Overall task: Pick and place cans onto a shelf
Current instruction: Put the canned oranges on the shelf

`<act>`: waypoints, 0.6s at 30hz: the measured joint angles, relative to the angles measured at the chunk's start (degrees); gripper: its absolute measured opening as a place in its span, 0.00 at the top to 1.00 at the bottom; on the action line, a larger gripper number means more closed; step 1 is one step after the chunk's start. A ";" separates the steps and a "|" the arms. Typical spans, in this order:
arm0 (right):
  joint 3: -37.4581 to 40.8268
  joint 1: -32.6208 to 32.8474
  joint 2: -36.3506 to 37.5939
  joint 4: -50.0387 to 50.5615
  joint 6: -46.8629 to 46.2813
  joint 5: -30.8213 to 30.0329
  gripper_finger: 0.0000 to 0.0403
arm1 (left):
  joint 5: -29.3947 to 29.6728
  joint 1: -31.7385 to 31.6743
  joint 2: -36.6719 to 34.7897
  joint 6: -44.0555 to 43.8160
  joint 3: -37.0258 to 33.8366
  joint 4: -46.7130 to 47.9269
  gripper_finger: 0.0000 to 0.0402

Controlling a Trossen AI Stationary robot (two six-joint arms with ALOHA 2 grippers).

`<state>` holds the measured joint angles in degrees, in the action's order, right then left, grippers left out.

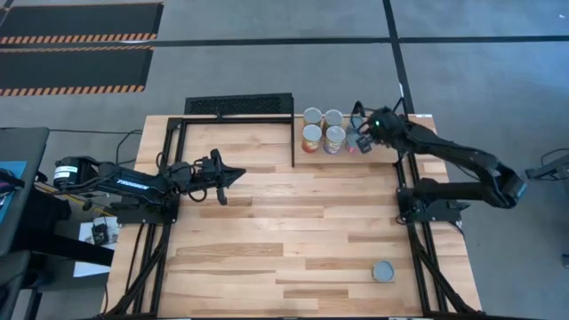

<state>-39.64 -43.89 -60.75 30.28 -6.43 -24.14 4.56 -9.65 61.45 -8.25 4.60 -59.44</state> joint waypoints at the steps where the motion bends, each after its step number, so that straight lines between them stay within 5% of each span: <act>1: 0.00 -1.32 -1.15 -1.33 1.04 0.46 0.98 | 0.00 0.00 0.00 0.00 0.00 0.00 1.00; 18: -0.15 -9.82 -10.97 -8.66 4.06 5.85 0.97 | -0.04 0.00 0.00 0.46 0.00 0.00 1.00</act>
<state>-39.79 -53.71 -71.72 21.62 -2.37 -18.29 4.51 -9.65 61.45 -7.79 4.60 -59.44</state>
